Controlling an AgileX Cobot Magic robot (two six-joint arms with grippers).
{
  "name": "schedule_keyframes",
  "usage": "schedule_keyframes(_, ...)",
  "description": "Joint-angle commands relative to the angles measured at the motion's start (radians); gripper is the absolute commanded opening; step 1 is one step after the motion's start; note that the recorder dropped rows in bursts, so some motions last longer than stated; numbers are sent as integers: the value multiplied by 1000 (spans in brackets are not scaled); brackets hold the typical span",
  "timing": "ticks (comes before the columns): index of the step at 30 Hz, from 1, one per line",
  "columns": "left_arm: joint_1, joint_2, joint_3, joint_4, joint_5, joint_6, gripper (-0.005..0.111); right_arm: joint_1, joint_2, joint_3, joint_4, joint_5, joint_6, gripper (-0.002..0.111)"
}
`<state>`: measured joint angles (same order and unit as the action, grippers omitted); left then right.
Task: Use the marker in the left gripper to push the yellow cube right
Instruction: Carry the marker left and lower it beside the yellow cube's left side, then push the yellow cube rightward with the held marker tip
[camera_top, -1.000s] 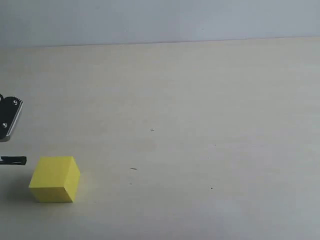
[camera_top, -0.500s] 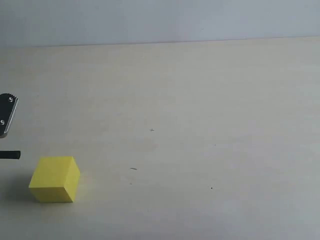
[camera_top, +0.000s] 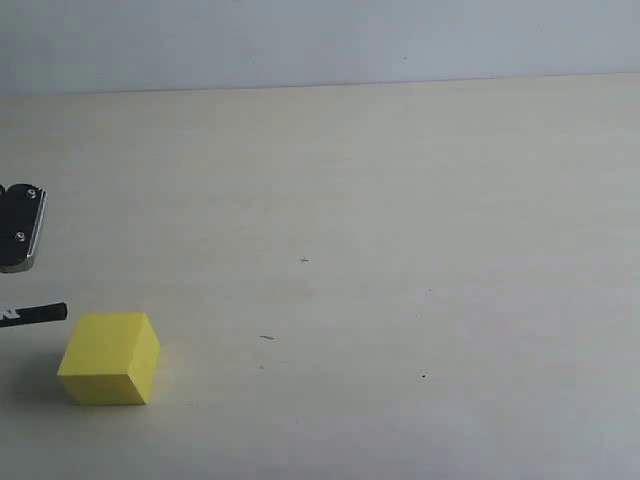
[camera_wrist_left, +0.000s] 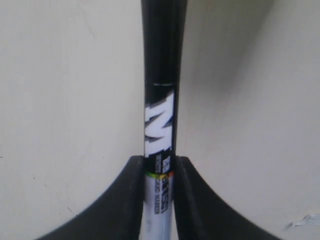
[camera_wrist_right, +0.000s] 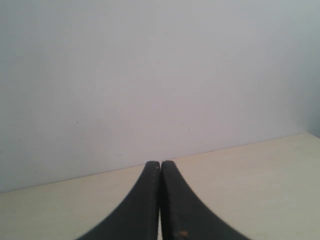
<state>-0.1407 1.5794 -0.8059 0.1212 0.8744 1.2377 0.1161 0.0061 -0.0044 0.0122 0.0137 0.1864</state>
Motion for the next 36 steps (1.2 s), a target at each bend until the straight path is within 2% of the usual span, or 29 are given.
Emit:
schedule_keyframes(1,2,0,2,-26,2,-2,0,-5,-6,4,2,0,0,0)
schedule_keyframes(6,2,0,17,61,56,23,0,-5,-6,4,2,0,0,0)
schedule_keyframes(13,2,0,92,135,-68,66,0,-5,-6,4,2,0,0,0)
schedule_keyframes(20,2,0,108,112,-122,66,0,-5,-6,4,2,0,0,0)
schedule_keyframes(26,2,0,166,104,-225,119,0,-5,-6,4,2,-2,0,0)
schedule_keyframes(36,0,0,166,30,-233,185,0,-5,-6,4,2,-2,0,0)
